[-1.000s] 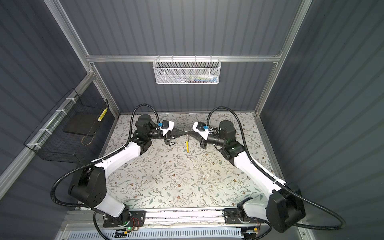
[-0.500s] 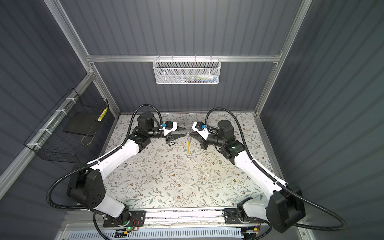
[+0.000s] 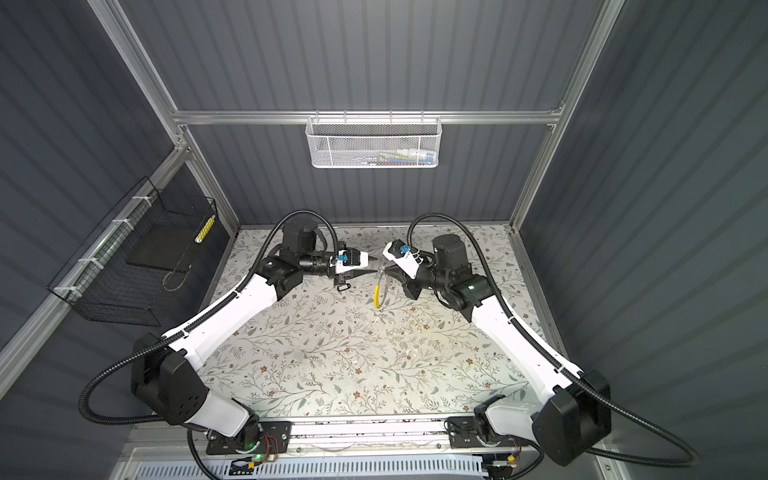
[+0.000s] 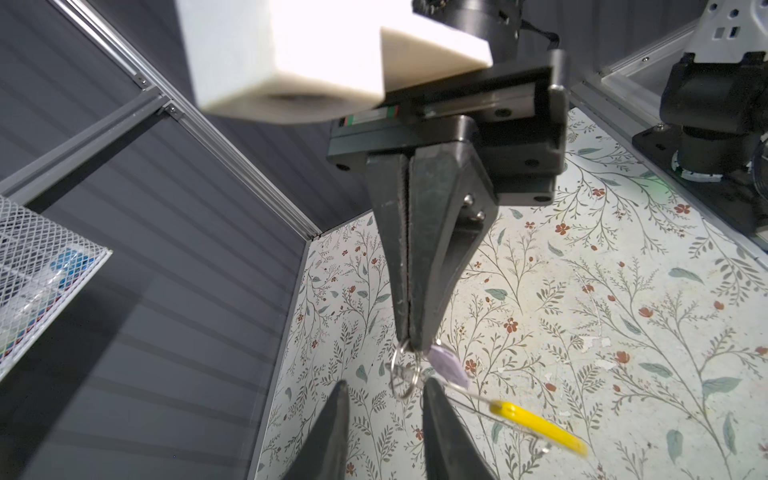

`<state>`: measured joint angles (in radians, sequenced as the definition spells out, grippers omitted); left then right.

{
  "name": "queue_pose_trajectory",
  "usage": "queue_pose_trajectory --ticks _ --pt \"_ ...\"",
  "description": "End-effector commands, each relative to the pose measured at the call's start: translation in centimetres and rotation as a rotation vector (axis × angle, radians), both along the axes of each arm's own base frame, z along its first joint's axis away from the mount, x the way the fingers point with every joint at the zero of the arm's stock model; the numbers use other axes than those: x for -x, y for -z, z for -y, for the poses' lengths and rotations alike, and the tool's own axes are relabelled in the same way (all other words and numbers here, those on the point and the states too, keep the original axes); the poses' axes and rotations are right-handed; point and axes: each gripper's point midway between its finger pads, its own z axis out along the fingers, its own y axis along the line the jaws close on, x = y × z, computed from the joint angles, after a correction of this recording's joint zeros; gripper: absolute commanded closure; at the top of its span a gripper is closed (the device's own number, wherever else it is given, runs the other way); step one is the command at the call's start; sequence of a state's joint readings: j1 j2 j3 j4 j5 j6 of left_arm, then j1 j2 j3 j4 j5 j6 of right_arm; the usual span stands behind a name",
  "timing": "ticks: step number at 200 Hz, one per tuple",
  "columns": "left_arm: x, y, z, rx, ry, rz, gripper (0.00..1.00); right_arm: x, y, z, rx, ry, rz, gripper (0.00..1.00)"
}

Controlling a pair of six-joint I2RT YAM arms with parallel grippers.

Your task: Put the keys on the keyring

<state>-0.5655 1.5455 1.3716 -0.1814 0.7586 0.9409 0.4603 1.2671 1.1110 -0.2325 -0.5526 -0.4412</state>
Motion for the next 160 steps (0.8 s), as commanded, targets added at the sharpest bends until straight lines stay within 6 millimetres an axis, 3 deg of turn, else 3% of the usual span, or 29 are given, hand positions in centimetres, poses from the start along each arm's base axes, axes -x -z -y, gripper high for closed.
queue_pose_trajectory --ticks 1,8,11,18,101,160 --pt "-0.1 1.4 0.4 -0.067 -0.001 0.010 0.70 0.7 -0.8 -0.2 0.007 -0.017 0.007 1.00" --pt "0.0 1.5 0.5 -0.072 0.001 0.008 0.70 0.7 -0.9 -0.2 0.006 -0.017 0.008 1.00" --pt "-0.2 0.3 0.7 -0.056 0.001 0.030 0.71 0.8 -0.9 -0.2 0.007 -0.018 0.007 1.00" --pt "-0.1 0.1 0.8 -0.058 0.004 0.036 0.72 0.8 -1.0 -0.2 0.007 -0.018 0.008 1.00" --pt "0.4 1.5 0.8 -0.136 0.033 0.018 0.87 0.8 -1.5 -0.4 0.014 -0.016 0.048 1.00" --pt "0.4 2.4 0.8 -0.166 0.046 0.002 0.88 0.5 -1.4 -0.4 0.024 -0.010 0.071 1.00"
